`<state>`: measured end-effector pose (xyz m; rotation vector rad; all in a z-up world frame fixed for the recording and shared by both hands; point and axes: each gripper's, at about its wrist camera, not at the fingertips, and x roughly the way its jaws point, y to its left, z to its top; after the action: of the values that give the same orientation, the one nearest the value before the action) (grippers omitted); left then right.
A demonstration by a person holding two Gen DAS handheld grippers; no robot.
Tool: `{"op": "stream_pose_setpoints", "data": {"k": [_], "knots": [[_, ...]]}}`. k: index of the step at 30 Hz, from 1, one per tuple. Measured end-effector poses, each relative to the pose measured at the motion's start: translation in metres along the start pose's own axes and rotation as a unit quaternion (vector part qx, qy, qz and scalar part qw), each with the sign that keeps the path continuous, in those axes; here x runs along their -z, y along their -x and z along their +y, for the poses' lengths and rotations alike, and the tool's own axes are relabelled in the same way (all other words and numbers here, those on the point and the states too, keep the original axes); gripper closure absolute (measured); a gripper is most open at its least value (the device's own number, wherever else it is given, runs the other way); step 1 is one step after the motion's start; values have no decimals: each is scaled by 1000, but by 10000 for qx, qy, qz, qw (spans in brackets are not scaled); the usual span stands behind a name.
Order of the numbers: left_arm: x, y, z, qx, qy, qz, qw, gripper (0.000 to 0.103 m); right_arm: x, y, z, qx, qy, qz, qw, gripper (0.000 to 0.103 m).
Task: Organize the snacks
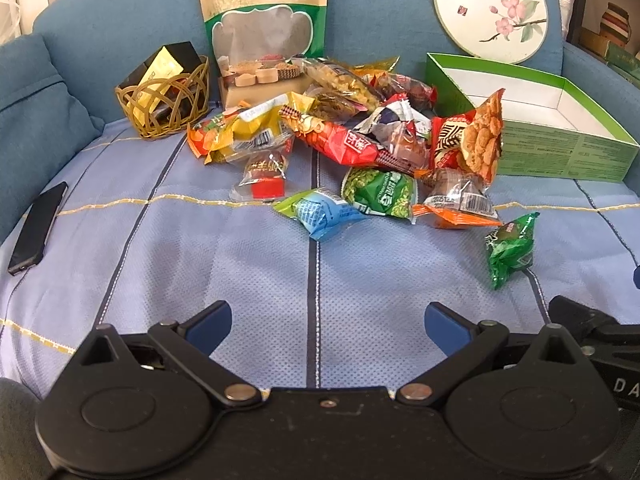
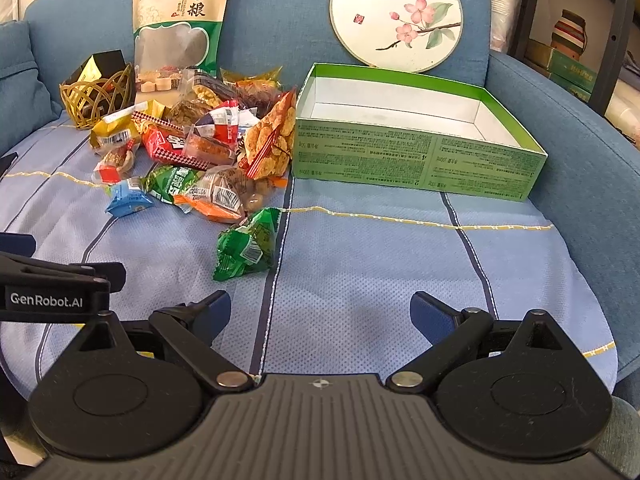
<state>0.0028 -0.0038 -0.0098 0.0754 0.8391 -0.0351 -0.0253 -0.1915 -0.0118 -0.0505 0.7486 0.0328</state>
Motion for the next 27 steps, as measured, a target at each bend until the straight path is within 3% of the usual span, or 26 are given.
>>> {"op": "stream_pose_setpoints", "data": {"k": [20,27], "knots": [[-1,-5,9,-75,113,7,9999,0,-1,-5,2,-10,22,-18,10000,0],[0,-8,9,-73,99,26,9999,0,3,-6,0,-208,-89,-293,9993,0]]}}
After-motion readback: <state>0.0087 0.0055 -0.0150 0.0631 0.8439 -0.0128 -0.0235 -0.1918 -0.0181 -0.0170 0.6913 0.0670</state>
